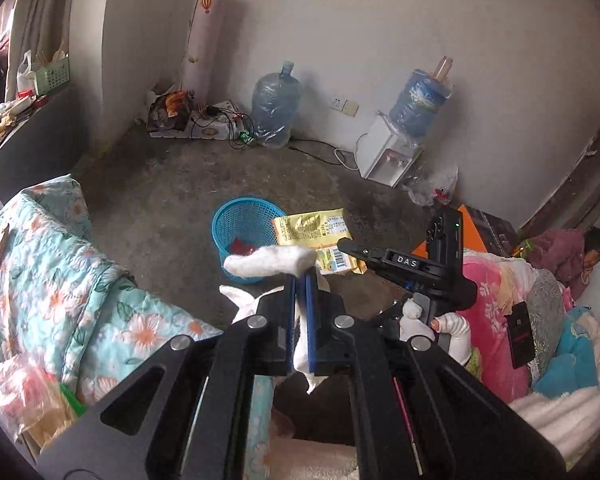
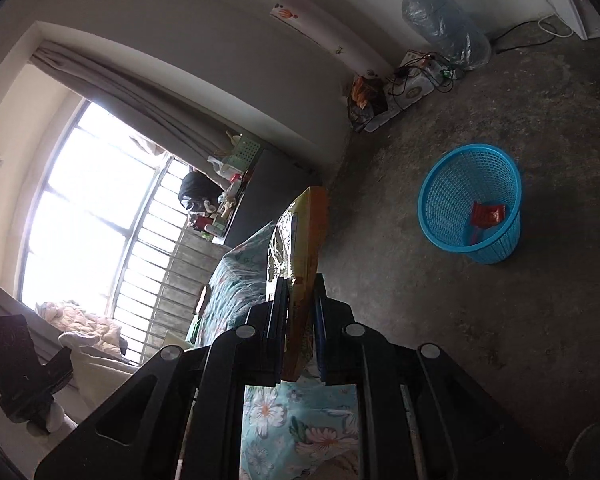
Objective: Collect trash
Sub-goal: 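Carry the glove and snack box to the wastebasket and release both, then return both grippers from the wastebasket to the bed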
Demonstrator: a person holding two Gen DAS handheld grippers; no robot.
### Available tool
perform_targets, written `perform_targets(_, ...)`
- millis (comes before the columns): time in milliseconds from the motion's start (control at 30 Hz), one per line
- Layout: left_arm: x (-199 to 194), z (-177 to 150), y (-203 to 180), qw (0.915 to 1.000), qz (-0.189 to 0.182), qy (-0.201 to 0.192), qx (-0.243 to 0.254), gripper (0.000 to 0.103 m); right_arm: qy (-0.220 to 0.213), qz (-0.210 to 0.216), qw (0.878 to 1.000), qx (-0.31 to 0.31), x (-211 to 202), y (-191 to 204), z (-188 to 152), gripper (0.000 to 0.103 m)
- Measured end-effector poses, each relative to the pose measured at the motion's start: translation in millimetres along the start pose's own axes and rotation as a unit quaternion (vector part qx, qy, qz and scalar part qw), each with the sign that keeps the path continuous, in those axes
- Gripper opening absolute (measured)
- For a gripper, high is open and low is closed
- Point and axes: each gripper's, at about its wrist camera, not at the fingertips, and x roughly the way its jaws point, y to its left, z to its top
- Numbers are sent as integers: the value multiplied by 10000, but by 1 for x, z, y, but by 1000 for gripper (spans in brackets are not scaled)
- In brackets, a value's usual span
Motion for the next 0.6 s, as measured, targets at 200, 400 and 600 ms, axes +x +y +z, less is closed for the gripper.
perform_targets(200, 140, 66, 11, 9986, 76, 517, -87, 3, -225, -681, 9962, 496, 30, -63, 24, 13)
perform_targets(400, 259, 97, 12, 9966, 156, 814, -44, 3, -121, -1075, 9890, 1005, 93, -121, 62, 14)
perform_targets(600, 342, 110, 32, 9914, 955, 868, -204, 52, 139, -1615, 9753, 1502, 169, -191, 94, 48)
